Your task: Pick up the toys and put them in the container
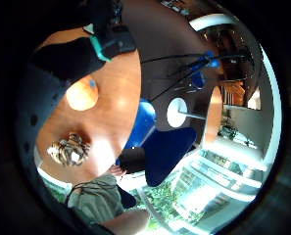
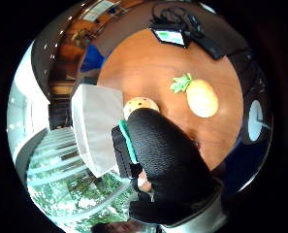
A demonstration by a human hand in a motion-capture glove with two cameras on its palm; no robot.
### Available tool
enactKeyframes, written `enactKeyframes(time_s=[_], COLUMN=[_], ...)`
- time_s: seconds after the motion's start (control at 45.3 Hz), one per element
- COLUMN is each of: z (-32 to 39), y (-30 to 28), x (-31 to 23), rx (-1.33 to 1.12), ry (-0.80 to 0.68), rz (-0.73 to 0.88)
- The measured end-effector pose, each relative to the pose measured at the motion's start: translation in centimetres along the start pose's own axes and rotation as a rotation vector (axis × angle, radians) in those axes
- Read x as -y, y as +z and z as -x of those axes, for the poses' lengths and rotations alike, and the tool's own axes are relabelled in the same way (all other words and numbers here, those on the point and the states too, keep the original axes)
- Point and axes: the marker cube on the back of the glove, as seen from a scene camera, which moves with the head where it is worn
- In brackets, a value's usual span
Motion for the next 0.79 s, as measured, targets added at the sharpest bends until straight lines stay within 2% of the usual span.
enactKeyframes(time_s=[0.243, 0.375, 0.794], z=[0.3, 0.2, 1.0], y=[11.1, 14.4, 16.5], x=[3.6, 4.3, 5.5], rx=[-0.087, -0.081, -0.078], ry=[0.104, 0.107, 0.034], rz=[0.207, 0.257, -0.049])
